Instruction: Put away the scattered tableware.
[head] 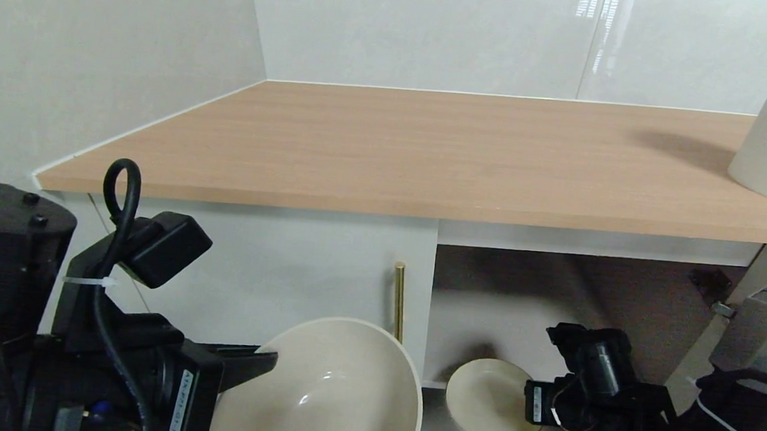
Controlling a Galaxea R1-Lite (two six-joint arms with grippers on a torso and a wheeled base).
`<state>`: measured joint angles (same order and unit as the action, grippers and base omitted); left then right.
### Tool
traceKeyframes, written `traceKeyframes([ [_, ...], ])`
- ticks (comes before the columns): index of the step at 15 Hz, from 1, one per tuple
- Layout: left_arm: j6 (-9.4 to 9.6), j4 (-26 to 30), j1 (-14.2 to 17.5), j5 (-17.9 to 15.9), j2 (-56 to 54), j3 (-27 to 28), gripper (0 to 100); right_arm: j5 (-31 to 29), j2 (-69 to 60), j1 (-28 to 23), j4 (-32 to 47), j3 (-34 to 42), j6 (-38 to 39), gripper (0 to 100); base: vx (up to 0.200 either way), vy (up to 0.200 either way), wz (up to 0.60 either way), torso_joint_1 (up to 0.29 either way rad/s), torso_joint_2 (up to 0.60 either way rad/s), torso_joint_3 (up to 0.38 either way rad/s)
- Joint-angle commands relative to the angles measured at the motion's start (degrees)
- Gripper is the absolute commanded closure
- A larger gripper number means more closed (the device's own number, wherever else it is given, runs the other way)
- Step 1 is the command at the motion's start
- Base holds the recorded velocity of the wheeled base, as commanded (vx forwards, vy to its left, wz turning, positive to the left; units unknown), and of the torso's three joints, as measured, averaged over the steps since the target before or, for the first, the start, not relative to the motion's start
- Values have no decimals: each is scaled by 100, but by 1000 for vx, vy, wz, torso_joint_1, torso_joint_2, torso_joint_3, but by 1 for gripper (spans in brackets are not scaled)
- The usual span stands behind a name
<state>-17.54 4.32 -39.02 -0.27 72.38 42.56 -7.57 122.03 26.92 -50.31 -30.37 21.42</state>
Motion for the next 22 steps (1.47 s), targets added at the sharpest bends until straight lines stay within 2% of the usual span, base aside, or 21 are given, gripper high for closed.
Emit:
traceKeyframes([
  [1,-4,-1,0,0,5,-2,100,-8,418,-257,-14,-294,-94,100,0,0,0,0,0,0],
  [4,-4,-1,0,0,5,-2,100,-78,656,-486,-5,-813,-340,100,0,0,0,0,0,0],
  [7,-12,-18,0,9,13,7,100,-421,1130,-635,4,-1481,-358,100,0,0,0,0,0,0],
  [10,-12,-98,0,9,31,-19,100,-509,1297,-741,4,-1622,-358,100,0,0,0,0,0,0],
  [12,-12,-106,0,9,49,-19,100,-816,1473,-872,-5,-1824,-358,100,0,0,0,0,0,0],
  [22,-12,-106,0,9,128,-19,100,-860,1491,-934,-14,-2026,-349,100,0,0,0,0,0,0],
])
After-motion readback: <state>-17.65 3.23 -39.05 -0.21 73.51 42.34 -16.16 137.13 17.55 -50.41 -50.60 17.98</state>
